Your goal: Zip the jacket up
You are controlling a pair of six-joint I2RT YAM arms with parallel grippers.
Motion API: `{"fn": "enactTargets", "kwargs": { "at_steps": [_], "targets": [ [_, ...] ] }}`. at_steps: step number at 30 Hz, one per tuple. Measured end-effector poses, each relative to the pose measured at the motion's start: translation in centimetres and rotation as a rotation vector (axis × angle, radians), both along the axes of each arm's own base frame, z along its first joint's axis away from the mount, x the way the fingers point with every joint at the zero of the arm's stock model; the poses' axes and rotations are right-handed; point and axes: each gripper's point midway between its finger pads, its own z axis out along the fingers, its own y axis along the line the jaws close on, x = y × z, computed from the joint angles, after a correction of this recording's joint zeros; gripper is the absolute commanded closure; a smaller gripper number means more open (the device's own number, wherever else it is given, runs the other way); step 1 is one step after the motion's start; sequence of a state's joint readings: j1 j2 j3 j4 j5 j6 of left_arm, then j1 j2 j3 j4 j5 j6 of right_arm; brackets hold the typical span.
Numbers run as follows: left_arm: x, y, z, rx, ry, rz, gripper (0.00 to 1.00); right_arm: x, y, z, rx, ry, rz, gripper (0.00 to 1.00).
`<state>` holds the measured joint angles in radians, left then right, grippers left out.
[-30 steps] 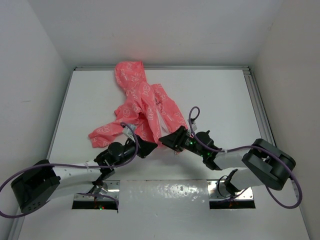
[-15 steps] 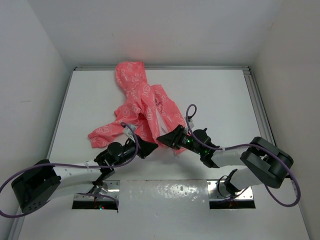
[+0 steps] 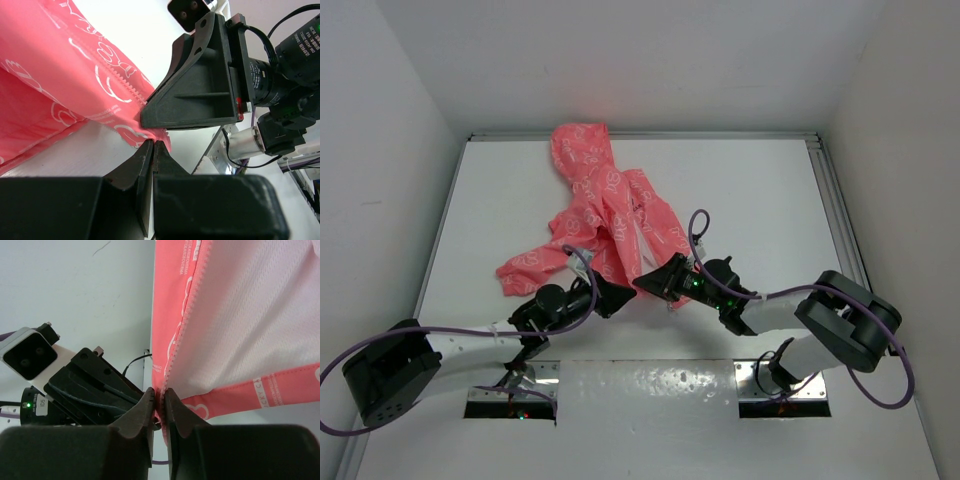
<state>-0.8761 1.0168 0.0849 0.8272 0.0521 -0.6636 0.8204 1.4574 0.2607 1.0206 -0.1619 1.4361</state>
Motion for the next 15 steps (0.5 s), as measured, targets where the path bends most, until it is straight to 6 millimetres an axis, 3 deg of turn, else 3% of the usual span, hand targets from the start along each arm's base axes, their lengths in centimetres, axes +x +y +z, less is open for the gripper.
{"fn": "enactTargets", "kwargs": {
  "at_steps": [4,9,15],
  "targets": [
    [0.0,0.0,0.0,-0.004,0.002,0.0,1.0,0.0,0.0,0.1,0.005,0.007,0.001,1.0],
    [-0.1,0.0,0.2,-0.014,0.012,0.0,0.77,-0.1,0.2,0.7,0.034,0.002,0.004,1.0],
    [-0.2,-0.1,1.0,-0.052,0.019,0.004,0.67,-0.4,0.8,2.2,0.108,-0.004,0.037,1.0]
  ]
}}
